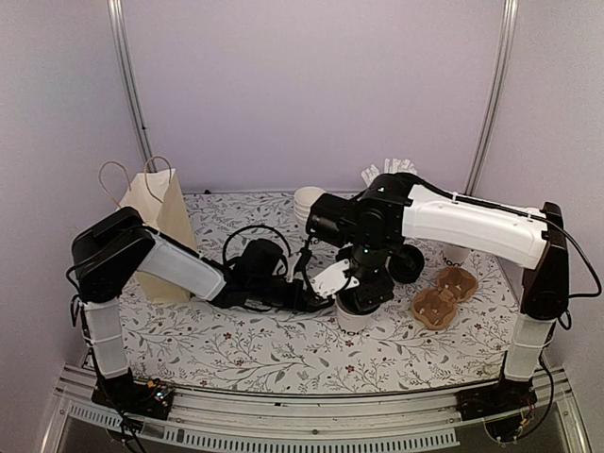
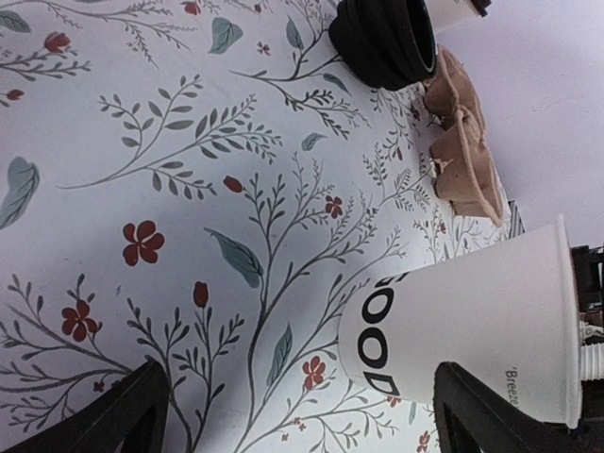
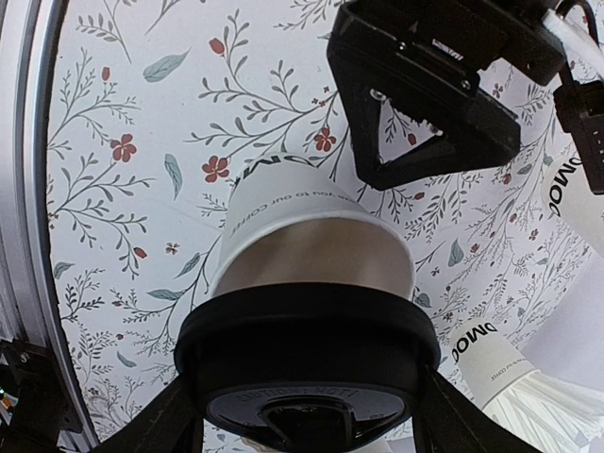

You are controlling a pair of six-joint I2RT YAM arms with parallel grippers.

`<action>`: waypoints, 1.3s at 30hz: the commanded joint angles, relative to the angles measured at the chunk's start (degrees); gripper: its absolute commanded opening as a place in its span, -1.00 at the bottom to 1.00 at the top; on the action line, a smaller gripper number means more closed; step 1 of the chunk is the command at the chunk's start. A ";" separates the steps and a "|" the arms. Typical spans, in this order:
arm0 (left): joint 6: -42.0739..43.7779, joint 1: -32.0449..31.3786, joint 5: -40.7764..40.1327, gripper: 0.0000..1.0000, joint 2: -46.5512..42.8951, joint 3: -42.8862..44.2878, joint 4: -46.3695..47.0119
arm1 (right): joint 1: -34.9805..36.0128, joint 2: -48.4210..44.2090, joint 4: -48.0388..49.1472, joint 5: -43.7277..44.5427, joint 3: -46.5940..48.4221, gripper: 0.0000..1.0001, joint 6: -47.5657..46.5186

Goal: Pack the takeout coffee

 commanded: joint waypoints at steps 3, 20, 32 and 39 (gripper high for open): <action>0.55 -1.02 0.22 0.99 1.10 1.06 0.57 | 0.96 -2.34 -0.16 0.46 -0.70 0.47 1.24; 2.19 -1.42 1.35 0.99 1.00 1.63 0.77 | -0.78 2.62 -0.04 -2.47 1.61 0.49 -0.18; 2.82 -1.37 2.13 0.99 1.41 1.94 0.92 | -1.65 4.55 -0.05 -3.05 3.21 0.55 -0.72; 2.78 -1.27 2.17 0.99 1.47 1.68 1.20 | -1.68 4.93 -0.03 -3.35 3.30 0.59 -0.86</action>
